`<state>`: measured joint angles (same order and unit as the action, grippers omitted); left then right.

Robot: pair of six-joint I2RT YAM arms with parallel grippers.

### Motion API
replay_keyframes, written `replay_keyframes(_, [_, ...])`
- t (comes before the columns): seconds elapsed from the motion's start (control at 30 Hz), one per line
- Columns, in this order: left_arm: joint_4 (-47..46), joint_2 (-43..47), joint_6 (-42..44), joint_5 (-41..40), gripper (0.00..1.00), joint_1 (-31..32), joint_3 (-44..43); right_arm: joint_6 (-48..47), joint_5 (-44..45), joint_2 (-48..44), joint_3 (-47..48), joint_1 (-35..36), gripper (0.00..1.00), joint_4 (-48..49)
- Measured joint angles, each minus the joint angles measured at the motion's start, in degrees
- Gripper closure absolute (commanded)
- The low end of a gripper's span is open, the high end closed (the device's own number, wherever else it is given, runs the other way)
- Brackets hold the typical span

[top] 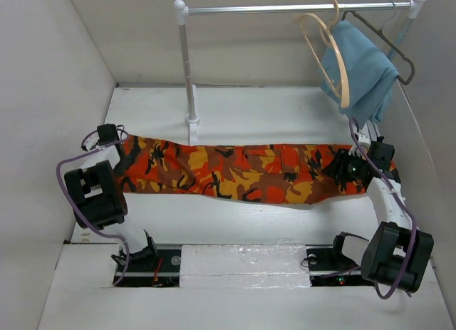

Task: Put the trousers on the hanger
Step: Fold the trousers at the center of the board.

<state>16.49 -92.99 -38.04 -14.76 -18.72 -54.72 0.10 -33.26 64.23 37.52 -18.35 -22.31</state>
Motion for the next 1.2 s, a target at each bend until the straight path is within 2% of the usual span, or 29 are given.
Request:
replay_keyframes(0.1, [0.0,-1.4,-0.2,-0.3,0.86,0.0,-0.2,-1.4,0.0,0.0,-0.1,0.0,0.53,-0.1])
replay_keyframes(0.23, [0.5,-1.5,-0.7,-1.3,0.72,0.0,-0.3,-2.7,-0.1,1.1,-0.1,0.0,0.53,-0.1])
replay_keyframes(0.33, [1.5,-1.4,-0.9,-2.3,0.67,0.0,-0.6,-3.0,-0.5,2.4,-0.1,0.2,0.53,-0.1])
replay_keyframes(0.43, [1.5,-0.9,-0.8,-2.6,0.67,0.0,-0.8,-3.3,-0.5,3.6,-0.1,0.6,0.53,0.0])
replay_keyframes(0.5, [1.5,-0.6,-0.8,-2.7,0.68,0.0,-0.8,-3.4,-0.6,4.1,-0.1,0.8,0.53,0.0])
replay_keyframes(0.6, [1.4,-1.1,-0.7,-2.8,0.74,0.0,-0.8,-3.6,-0.7,4.3,-0.1,0.8,0.53,0.0])
replay_keyframes(0.7, [1.3,-2.8,-0.5,-2.9,0.83,0.0,-1.1,-3.8,-0.9,4.3,-0.1,0.9,0.53,0.0])
replay_keyframes(0.83, [0.8,-3.7,-0.2,-3.1,1.00,0.0,-1.4,-4.2,-0.9,4.0,-0.1,1.6,0.53,-0.3])
replay_keyframes(1.03, [1.7,-3.3,-0.4,-3.0,1.00,0.0,-2.3,-4.4,-0.9,3.5,-0.3,2.3,0.54,-0.2])
replay_keyframes(1.2, [3.6,2.0,-0.7,-3.7,1.00,0.0,-2.4,-4.4,-0.5,3.5,-1.4,2.3,0.54,0.0])
